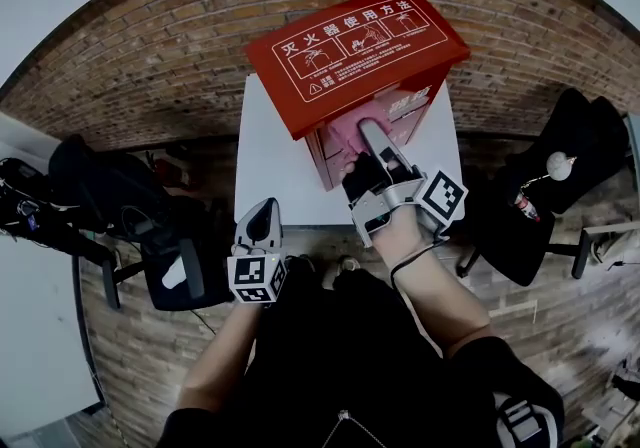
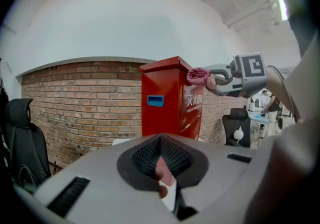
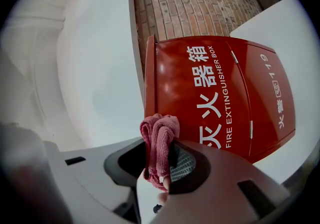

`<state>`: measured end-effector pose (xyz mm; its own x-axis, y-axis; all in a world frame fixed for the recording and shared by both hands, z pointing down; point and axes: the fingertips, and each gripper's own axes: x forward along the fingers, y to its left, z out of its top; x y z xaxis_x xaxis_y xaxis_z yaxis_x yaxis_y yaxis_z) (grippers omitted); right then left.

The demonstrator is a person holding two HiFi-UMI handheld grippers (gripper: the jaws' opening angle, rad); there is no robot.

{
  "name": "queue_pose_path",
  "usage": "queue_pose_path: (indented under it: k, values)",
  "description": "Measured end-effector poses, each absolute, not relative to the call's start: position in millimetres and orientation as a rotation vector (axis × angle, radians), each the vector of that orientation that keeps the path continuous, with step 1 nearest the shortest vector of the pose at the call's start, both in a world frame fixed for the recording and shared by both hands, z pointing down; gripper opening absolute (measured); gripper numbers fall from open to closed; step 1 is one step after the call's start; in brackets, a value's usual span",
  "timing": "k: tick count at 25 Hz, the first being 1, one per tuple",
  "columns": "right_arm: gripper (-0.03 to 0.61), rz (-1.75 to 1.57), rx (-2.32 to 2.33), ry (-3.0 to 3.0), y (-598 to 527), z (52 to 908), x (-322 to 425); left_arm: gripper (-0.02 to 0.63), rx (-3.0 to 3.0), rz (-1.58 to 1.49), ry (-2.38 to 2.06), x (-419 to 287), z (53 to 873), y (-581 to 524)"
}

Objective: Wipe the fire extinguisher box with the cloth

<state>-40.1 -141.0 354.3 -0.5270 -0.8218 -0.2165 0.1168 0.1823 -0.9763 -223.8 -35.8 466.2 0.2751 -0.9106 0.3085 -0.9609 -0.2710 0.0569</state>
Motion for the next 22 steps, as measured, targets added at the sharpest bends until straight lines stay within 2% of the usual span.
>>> queue_pose_path:
  k: [22]
  values:
    - [0.107,-1.446,-0.747,1.637,-141,351,-34,0.028,2.477,0.261,-1.461,-235,462,-67]
